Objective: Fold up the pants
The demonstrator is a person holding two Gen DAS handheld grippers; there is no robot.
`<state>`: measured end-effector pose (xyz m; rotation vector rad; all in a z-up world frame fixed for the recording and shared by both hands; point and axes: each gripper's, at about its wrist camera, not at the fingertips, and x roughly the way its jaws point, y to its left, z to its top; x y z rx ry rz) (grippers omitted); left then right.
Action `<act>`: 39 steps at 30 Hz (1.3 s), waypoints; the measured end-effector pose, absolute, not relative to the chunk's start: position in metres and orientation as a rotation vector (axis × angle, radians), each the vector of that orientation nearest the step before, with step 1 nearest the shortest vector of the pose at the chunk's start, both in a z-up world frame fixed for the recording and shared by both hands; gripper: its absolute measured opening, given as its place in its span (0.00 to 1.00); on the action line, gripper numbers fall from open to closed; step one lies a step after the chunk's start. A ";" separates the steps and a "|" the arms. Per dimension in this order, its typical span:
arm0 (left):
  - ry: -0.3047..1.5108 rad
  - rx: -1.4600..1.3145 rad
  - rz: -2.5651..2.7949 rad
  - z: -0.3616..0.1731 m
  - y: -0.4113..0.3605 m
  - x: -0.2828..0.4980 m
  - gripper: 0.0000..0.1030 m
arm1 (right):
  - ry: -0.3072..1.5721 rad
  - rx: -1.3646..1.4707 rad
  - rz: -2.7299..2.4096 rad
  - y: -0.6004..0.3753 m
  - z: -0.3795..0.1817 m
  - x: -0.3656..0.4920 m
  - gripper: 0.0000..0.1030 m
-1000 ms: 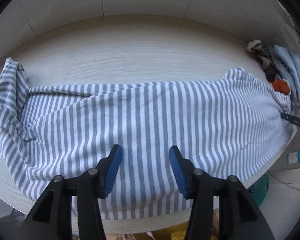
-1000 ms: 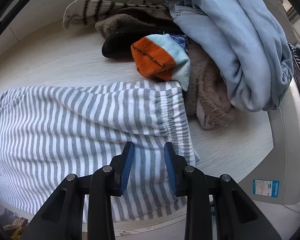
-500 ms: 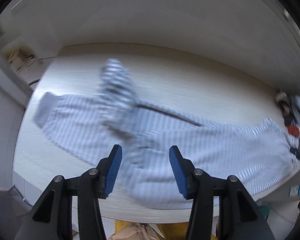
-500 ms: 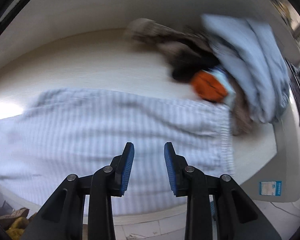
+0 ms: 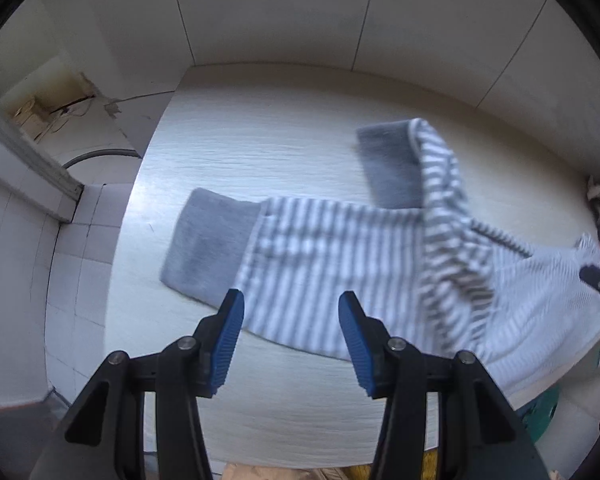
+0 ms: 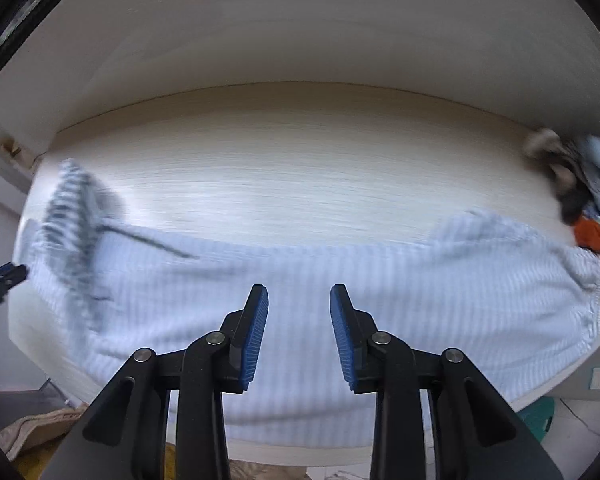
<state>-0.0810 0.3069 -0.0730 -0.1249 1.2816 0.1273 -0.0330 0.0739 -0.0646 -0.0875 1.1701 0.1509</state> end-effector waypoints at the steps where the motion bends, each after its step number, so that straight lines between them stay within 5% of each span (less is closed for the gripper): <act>1: 1.287 -0.114 0.111 -0.077 0.312 -0.078 0.50 | 1.170 -0.090 0.160 0.090 -0.064 -0.033 0.32; 12: 1.290 -0.120 0.012 -0.088 0.354 -0.065 0.50 | 1.164 -0.111 0.320 0.267 -0.041 -0.007 0.46; 20: 1.287 -0.171 0.027 -0.097 0.380 -0.065 0.50 | 1.232 -0.324 0.338 0.326 -0.086 0.047 0.47; 22: 1.284 -0.189 0.040 -0.097 0.387 -0.068 0.50 | 1.246 -0.369 0.362 0.335 -0.094 0.051 0.36; 23: 1.283 -0.201 0.048 -0.099 0.393 -0.069 0.50 | 1.246 -0.386 0.388 0.340 -0.096 0.050 0.18; 26: 1.281 -0.225 0.073 -0.099 0.405 -0.077 0.50 | 1.206 -0.467 0.482 0.357 -0.088 0.041 0.08; 34: 1.271 -0.277 0.141 -0.097 0.433 -0.093 0.50 | 1.146 -0.421 0.943 0.399 -0.029 0.000 0.08; 39: 1.271 -0.291 0.158 -0.096 0.435 -0.100 0.50 | 1.242 -0.445 1.084 0.428 -0.053 0.002 0.08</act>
